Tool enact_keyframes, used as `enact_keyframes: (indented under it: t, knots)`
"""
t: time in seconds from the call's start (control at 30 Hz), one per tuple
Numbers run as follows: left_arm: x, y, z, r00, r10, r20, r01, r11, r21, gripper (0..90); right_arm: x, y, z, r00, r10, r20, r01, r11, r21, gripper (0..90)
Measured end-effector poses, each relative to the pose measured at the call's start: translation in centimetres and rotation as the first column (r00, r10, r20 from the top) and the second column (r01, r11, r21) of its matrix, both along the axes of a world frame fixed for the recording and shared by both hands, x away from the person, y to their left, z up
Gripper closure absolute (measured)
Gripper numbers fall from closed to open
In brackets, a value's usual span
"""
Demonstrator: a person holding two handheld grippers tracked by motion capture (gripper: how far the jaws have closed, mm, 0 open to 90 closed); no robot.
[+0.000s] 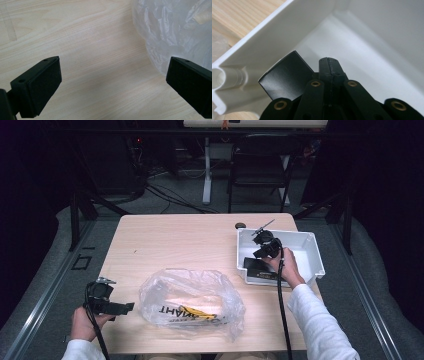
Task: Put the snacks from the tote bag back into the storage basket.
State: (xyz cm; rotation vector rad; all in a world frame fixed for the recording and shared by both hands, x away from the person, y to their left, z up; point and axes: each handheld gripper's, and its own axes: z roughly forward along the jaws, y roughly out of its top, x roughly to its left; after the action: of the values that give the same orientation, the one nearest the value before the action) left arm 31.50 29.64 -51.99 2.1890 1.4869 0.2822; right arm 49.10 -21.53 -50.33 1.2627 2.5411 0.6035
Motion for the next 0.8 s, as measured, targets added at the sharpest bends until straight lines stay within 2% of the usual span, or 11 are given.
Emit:
enact_keyframes:
  t: [0.03,0.07,0.1,0.13,0.27,0.37,0.4,0.47,0.53,0.63,0.8]
  knots:
    - [0.0,0.0,0.0,1.0,0.002,-0.001,-0.002,1.0,-0.002,0.0,-0.1,0.1,-0.1,1.0,-0.005,0.007,0.005,0.9999,0.014,90.0]
    - [0.0,0.0,0.0,1.0,-0.002,0.0,0.002,1.0,-0.001,0.0,-0.1,0.1,0.0,1.0,0.006,0.003,-0.006,0.9999,-0.009,90.0]
    - [0.0,0.0,0.0,1.0,0.0,0.0,0.0,1.0,0.0,0.0,-0.2,0.2,-0.2,1.0,-0.005,0.008,0.005,0.9999,0.014,90.0]
    - [0.0,0.0,0.0,1.0,0.0,0.0,0.0,1.0,-0.001,0.0,-0.2,0.3,-0.1,0.9999,0.011,0.0,-0.011,0.9998,-0.015,90.0]
    - [0.0,0.0,0.0,1.0,0.002,0.002,-0.002,1.0,-0.003,0.0,-0.3,0.4,-0.2,1.0,0.008,0.0,-0.008,0.9999,-0.009,90.0]
    - [-0.1,0.1,0.1,1.0,0.003,0.004,-0.003,1.0,-0.004,0.0,-0.4,0.2,0.0,0.9998,-0.013,0.017,0.013,0.9999,0.001,82.3]
    - [-0.1,0.1,0.1,1.0,0.005,0.005,-0.005,1.0,-0.003,0.0,-0.7,-0.1,0.4,0.9993,-0.026,0.027,0.025,0.9996,0.013,71.0]
    - [-0.1,0.2,0.1,1.0,0.005,0.004,-0.005,1.0,-0.002,0.0,-0.8,-0.3,0.6,0.9992,-0.029,0.027,0.029,0.9995,0.015,67.9]
    - [-0.1,0.1,0.1,1.0,0.005,0.005,-0.005,1.0,-0.003,0.0,-1.7,-0.9,1.4,0.9976,-0.056,0.039,0.055,0.9978,0.036,51.5]
    - [-0.1,0.0,0.1,1.0,0.003,0.008,-0.003,1.0,0.0,0.0,-2.6,-1.4,2.0,0.9969,-0.064,0.046,0.061,0.9966,0.055,43.0]
    - [-0.1,0.0,0.1,1.0,0.004,0.008,-0.005,1.0,0.002,0.0,-5.9,-2.5,3.2,0.9953,-0.067,0.069,0.062,0.995,0.078,22.4]
